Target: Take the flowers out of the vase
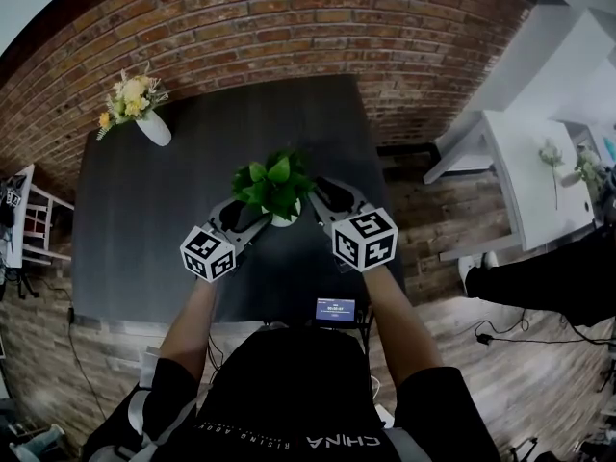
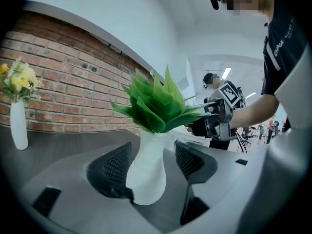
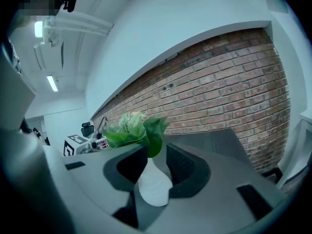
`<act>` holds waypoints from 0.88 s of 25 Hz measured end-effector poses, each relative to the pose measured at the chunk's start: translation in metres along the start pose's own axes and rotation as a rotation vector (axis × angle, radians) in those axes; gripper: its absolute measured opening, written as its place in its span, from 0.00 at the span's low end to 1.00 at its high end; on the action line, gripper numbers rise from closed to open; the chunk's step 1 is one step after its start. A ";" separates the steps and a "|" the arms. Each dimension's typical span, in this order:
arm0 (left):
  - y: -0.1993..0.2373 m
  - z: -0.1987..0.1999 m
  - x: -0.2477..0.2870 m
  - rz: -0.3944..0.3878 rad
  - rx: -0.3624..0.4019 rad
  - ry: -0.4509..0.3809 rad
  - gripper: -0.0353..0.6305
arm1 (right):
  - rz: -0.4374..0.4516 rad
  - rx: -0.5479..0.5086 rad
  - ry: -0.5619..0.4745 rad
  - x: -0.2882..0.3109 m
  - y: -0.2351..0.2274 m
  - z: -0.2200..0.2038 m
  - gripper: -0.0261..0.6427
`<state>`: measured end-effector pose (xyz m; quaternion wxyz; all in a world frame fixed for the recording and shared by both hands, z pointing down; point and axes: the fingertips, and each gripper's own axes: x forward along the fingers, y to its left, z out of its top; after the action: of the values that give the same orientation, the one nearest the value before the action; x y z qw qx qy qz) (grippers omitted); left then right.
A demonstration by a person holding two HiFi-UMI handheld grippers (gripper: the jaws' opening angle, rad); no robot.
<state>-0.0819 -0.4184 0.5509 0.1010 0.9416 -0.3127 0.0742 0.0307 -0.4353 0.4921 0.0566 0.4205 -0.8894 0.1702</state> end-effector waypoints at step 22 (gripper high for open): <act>0.002 0.001 0.058 0.027 0.083 -0.018 0.44 | 0.388 -0.077 0.184 0.012 0.030 -0.015 0.47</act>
<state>-0.0372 -0.4533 0.5623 0.0578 0.9413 -0.3229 0.0799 -0.0003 -0.4208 0.5018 0.1198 0.2215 -0.9506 0.1813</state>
